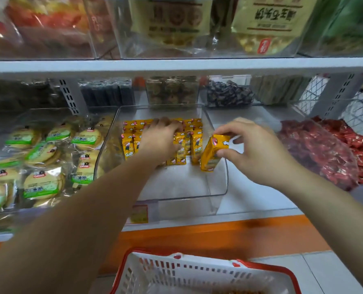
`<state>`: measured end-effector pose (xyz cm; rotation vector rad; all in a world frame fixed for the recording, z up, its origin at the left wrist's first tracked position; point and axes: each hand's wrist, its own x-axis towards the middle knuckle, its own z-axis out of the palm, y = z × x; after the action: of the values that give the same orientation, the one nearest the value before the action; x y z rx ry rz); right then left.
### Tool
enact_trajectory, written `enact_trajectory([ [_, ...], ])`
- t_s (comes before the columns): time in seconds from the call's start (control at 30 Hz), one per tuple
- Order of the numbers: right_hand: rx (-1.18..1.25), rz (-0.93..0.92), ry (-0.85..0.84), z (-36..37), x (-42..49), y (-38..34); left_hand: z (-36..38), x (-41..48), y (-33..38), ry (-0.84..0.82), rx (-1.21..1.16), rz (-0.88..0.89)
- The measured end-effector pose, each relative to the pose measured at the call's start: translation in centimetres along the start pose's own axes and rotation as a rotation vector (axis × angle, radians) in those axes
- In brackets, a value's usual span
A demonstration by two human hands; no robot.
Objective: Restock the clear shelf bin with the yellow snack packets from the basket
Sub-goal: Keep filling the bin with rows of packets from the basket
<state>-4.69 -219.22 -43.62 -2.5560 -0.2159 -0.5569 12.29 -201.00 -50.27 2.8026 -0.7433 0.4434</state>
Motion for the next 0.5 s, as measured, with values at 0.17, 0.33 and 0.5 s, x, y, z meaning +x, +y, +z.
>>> enact_trajectory([
  [0.17, -0.093, -0.033, -0.055, 2.2, 6.0, -0.7, 0.5, 0.1, -1.6, 0.021, -0.119, -0.097],
  [0.33, -0.323, -0.016, -0.209, 4.9, 10.5, 0.0, 1.0, 0.1, -2.0, 0.031, -0.196, -0.134],
  [0.5, -0.47, -0.021, -0.272, 6.6, 11.8, 0.9, 1.3, 0.0, -1.9, 0.074, -0.212, -0.135],
])
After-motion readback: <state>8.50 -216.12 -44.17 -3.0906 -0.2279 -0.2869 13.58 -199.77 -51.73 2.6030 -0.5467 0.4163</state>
